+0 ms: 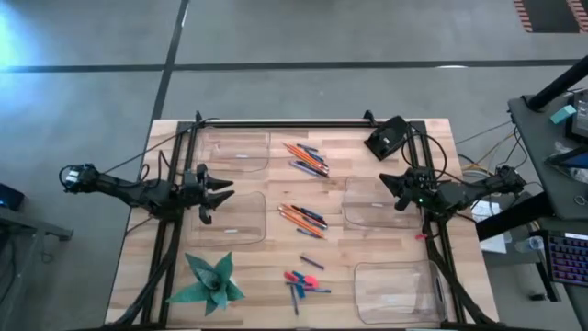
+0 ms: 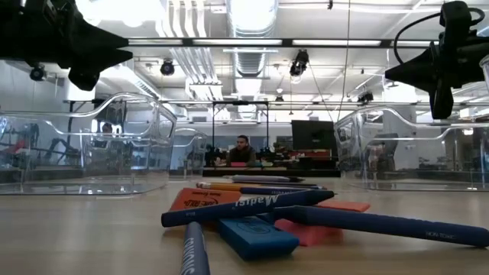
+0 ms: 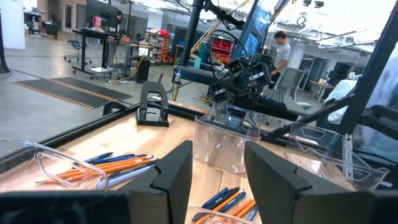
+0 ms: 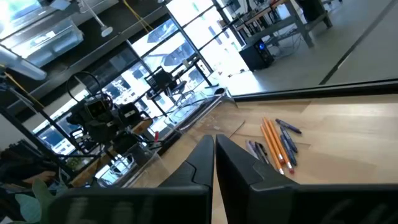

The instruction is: Sort crayons/erasers/pens/pencils in bins

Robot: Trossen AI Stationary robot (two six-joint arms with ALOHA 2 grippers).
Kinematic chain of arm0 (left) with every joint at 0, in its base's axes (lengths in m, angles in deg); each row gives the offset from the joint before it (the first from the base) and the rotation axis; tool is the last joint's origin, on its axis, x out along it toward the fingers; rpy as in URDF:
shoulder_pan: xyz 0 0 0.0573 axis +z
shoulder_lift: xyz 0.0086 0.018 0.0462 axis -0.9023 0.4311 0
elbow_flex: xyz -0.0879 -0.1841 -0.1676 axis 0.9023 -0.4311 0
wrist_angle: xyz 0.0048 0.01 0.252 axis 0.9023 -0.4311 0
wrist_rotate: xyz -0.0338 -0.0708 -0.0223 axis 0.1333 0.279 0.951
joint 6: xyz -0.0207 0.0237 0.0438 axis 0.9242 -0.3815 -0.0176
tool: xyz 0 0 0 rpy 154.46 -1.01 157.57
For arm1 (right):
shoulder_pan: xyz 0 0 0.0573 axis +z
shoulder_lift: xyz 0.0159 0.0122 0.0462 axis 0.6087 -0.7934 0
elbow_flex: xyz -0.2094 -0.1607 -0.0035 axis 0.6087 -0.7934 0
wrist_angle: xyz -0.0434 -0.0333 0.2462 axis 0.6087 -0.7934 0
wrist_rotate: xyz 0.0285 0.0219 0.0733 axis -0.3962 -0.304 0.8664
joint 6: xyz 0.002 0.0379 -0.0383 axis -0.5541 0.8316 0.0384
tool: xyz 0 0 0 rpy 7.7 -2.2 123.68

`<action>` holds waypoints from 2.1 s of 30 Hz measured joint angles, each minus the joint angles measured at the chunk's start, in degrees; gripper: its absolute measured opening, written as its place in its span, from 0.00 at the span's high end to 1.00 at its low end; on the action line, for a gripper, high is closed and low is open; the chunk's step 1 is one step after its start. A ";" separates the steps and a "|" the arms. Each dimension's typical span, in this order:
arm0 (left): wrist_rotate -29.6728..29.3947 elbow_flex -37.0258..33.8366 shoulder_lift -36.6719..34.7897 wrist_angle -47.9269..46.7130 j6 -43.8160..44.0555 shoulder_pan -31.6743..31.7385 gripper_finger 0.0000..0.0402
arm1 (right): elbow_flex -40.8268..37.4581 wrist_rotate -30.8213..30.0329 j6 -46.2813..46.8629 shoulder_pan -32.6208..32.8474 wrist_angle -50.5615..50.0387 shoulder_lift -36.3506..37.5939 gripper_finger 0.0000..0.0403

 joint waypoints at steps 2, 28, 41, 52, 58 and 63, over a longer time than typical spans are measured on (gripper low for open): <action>0.01 0.00 0.00 0.01 -0.01 0.01 0.67 | 0.01 0.00 -0.02 -0.02 0.01 -0.01 0.98; 0.01 0.00 0.00 0.01 -0.02 0.01 0.67 | 0.01 0.01 -0.02 -0.02 0.01 0.00 0.98; 0.01 0.00 0.00 0.01 -0.01 0.01 0.67 | 0.01 0.02 0.00 0.00 0.01 -0.01 0.98; 0.01 0.00 0.00 0.47 0.00 0.00 0.67 | 0.00 0.00 -0.02 0.00 0.01 0.00 0.98; 0.28 0.00 0.55 11.02 -0.13 0.02 0.67 | 0.01 0.00 -0.02 0.00 0.01 0.01 0.98; 0.34 0.02 1.33 23.51 -7.25 0.02 0.67 | 0.00 0.01 -0.01 -0.01 0.01 -0.01 0.98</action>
